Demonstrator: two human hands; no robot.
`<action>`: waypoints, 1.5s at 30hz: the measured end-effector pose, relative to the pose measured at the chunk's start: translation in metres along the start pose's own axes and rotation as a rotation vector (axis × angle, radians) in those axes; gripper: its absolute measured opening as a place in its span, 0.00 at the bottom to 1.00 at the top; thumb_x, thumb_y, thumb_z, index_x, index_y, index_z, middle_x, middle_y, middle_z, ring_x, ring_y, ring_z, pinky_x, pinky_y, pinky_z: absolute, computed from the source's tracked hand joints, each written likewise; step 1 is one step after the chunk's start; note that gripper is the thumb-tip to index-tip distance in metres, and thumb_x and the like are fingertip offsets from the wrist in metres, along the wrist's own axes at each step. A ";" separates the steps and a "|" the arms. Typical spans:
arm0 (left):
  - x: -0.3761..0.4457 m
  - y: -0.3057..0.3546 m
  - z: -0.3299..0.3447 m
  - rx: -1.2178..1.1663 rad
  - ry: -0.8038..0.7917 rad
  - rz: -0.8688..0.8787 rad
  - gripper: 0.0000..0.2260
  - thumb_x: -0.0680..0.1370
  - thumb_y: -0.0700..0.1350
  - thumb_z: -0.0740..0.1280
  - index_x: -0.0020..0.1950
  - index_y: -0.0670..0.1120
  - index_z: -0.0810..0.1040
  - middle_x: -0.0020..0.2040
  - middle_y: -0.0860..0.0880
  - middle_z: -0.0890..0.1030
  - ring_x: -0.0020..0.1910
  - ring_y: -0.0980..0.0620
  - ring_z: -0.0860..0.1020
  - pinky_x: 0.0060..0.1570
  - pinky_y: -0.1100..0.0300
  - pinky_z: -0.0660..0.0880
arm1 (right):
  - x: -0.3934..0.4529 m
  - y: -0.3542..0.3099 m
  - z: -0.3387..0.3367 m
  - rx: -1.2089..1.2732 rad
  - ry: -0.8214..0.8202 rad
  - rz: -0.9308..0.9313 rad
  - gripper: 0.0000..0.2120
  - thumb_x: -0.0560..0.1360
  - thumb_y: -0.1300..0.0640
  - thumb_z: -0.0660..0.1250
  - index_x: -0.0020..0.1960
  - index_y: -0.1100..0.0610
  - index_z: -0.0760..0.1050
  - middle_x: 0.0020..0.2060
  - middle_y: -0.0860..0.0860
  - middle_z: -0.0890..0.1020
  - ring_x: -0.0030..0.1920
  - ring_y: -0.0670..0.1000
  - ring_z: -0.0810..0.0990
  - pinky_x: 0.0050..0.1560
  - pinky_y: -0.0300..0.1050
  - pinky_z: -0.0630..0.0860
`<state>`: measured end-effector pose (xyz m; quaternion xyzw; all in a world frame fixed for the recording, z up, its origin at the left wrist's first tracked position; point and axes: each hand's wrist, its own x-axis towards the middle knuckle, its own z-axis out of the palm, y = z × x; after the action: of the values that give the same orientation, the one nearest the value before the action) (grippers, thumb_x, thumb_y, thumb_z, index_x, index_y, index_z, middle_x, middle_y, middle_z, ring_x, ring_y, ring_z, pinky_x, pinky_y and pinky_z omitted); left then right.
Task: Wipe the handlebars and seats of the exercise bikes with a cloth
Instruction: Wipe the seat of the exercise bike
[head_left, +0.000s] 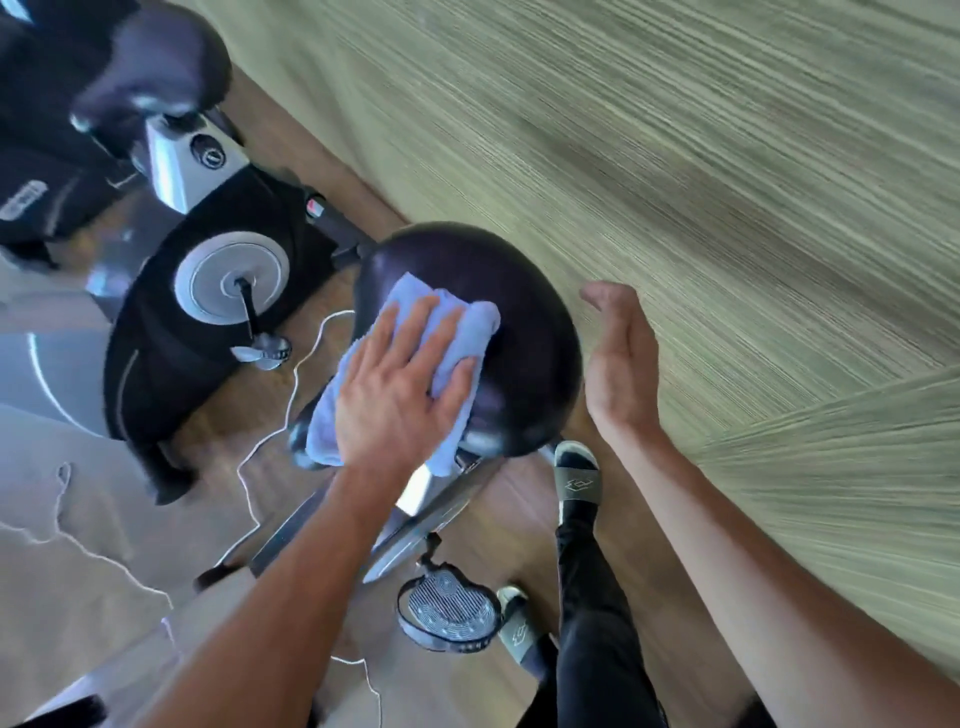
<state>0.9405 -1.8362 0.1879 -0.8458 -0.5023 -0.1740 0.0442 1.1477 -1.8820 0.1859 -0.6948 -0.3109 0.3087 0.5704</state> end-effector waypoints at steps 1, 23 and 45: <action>0.005 0.004 0.000 -0.004 -0.021 -0.096 0.21 0.84 0.58 0.57 0.75 0.55 0.73 0.76 0.53 0.73 0.74 0.43 0.71 0.68 0.47 0.72 | 0.003 -0.005 0.006 -0.045 -0.050 -0.014 0.21 0.85 0.48 0.50 0.61 0.57 0.78 0.55 0.42 0.81 0.57 0.38 0.77 0.64 0.37 0.70; 0.119 0.016 0.024 -0.065 -0.269 0.154 0.20 0.83 0.62 0.54 0.70 0.57 0.75 0.68 0.54 0.76 0.66 0.46 0.73 0.66 0.48 0.69 | 0.035 0.006 0.044 0.040 -0.049 -0.074 0.33 0.80 0.38 0.50 0.77 0.57 0.66 0.75 0.47 0.71 0.74 0.42 0.68 0.77 0.51 0.64; 0.012 -0.008 -0.007 -0.037 -0.069 -0.544 0.25 0.83 0.59 0.58 0.78 0.51 0.69 0.75 0.47 0.72 0.70 0.44 0.73 0.67 0.50 0.71 | 0.038 -0.032 0.071 -0.418 -0.171 -0.369 0.37 0.83 0.36 0.40 0.77 0.61 0.66 0.78 0.57 0.66 0.80 0.55 0.59 0.79 0.58 0.57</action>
<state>0.9366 -1.8242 0.1977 -0.6859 -0.7090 -0.1598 -0.0365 1.1126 -1.8045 0.2033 -0.7003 -0.5359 0.1863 0.4332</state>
